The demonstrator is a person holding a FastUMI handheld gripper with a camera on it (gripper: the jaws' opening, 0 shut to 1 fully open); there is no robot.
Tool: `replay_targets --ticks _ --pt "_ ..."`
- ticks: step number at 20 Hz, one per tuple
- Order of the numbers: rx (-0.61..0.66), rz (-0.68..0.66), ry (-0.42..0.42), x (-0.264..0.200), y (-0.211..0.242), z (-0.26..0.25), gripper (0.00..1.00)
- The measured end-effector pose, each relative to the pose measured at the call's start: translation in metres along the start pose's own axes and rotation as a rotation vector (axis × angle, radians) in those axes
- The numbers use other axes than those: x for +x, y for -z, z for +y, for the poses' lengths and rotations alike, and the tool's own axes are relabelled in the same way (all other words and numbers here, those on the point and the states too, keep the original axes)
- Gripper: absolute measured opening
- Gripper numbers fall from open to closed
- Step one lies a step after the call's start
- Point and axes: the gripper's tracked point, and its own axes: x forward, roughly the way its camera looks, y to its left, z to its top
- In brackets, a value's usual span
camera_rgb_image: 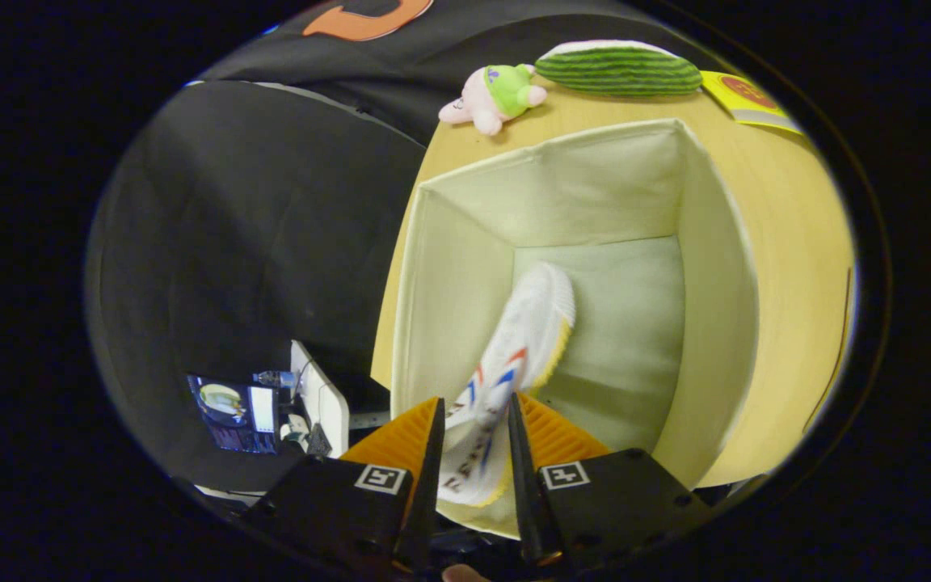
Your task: Open the storage box then place both shoes into the box .Put the left shoe in first, then the right shoe, with the right side of both shoes facing outward in a uniform manner.
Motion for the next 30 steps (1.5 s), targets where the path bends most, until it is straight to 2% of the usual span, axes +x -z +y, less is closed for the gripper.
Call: replay_targets --ticks 1,2,4,5,10,13,17,22,27,30 --pt "-0.006 -0.009 -0.009 -0.003 -0.002 0.004 0.61" --pt "-0.020 -0.023 -0.008 -0.007 -0.003 0.005 0.62" --pt "-0.062 -0.053 0.006 -0.015 -0.004 0.006 0.80" --pt "-0.073 -0.064 0.011 -0.019 -0.004 0.006 0.83" --pt "-0.087 -0.135 0.035 -0.062 -0.001 -0.004 0.83" --pt "-0.136 -0.198 0.085 -0.104 0.002 -0.023 0.83" --pt "-0.214 -0.292 0.219 -0.172 0.013 -0.070 0.87" --pt "-0.272 -0.370 0.406 -0.244 0.023 -0.151 0.87" --pt "-0.271 -0.361 0.608 -0.284 0.036 -0.260 0.88" --pt "-0.202 -0.294 0.653 -0.287 0.052 -0.314 0.88"
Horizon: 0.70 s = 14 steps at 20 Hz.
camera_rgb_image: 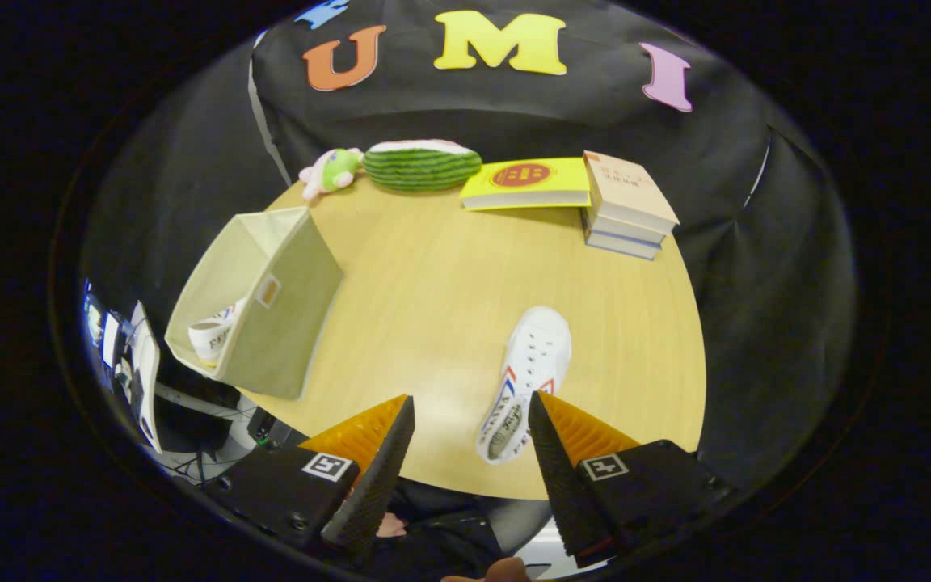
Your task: Open the storage box then place both shoes into the box .Put the left shoe in first, then the right shoe, with the right side of both shoes facing outward in a uniform manner.
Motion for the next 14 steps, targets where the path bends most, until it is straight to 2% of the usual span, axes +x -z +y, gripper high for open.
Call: replay_targets --ticks 4,6,8,14 --pt "0.113 0.115 -0.003 0.040 0.037 -0.038 0.88" --pt "0.160 0.142 0.008 0.060 0.044 -0.056 0.88" --pt "0.215 0.168 -0.014 0.075 0.046 -0.067 0.88" --pt "0.294 0.237 -0.086 0.105 0.052 -0.069 0.87"
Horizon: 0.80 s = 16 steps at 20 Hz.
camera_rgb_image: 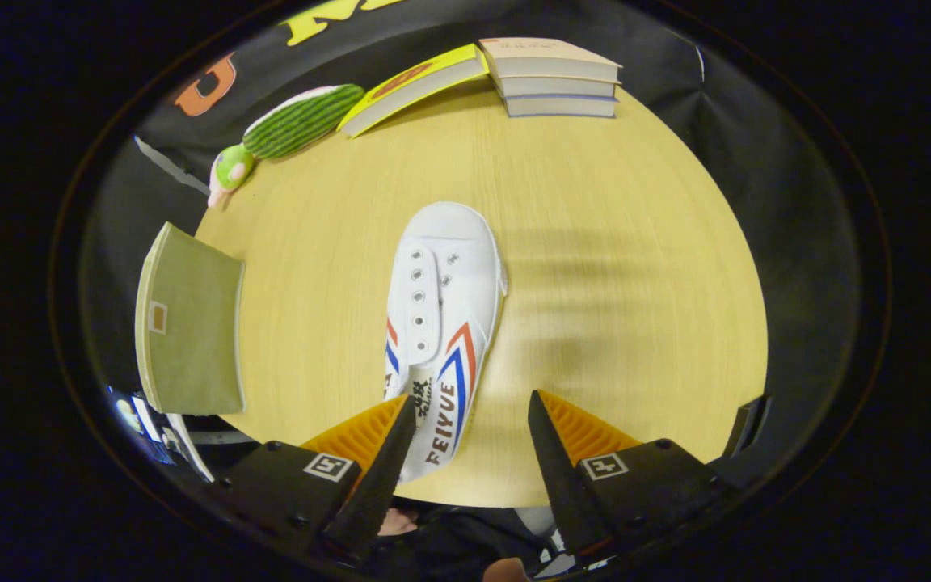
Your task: Open the storage box then place both shoes into the box .Put the left shoe in first, then the right shoe, with the right side of both shoes facing outward in a uniform manner.
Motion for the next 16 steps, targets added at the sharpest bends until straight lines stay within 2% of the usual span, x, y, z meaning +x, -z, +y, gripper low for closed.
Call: replay_targets --ticks 4,7,10,12,14,16 --pt "-0.025 0.043 0.024 0.023 0.007 0.002 0.85" --pt "-0.021 0.060 0.023 0.031 0.009 0.004 0.77" --pt "-0.007 0.061 -0.022 0.034 0.008 0.015 0.69" --pt "0.009 0.060 -0.017 0.034 0.010 0.016 0.48" --pt "0.004 0.037 -0.020 0.031 0.009 0.014 0.45" --pt "0.039 0.007 -0.033 0.029 0.008 0.009 0.31"
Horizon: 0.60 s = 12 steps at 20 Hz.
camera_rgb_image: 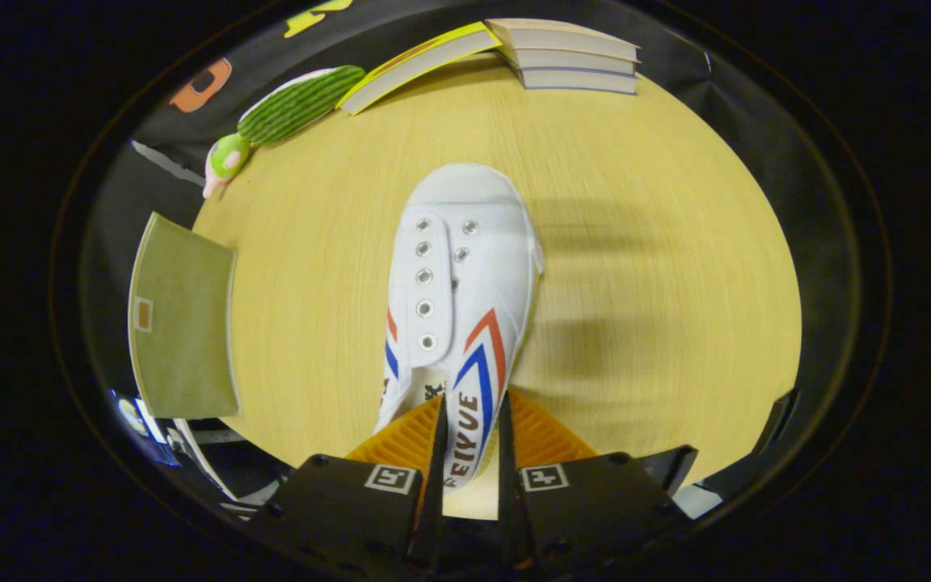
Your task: Open the storage box then place both shoes into the box .Put the left shoe in first, then the right shoe, with the right side of both shoes facing outward in a uniform manner.
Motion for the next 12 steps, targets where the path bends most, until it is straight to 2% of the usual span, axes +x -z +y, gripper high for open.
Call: replay_targets --ticks 1,3,5,9,12 --pt "0.018 -0.006 -0.013 -0.001 -0.002 -0.002 0.24" --pt "0.093 0.001 -0.067 -0.001 0.000 0.003 0.16" --pt "0.172 0.003 -0.136 -0.006 0.001 0.013 0.11" --pt "0.221 -0.038 -0.207 -0.031 0.002 0.032 0.08" --pt "0.228 -0.097 -0.292 -0.065 0.006 0.072 0.08"
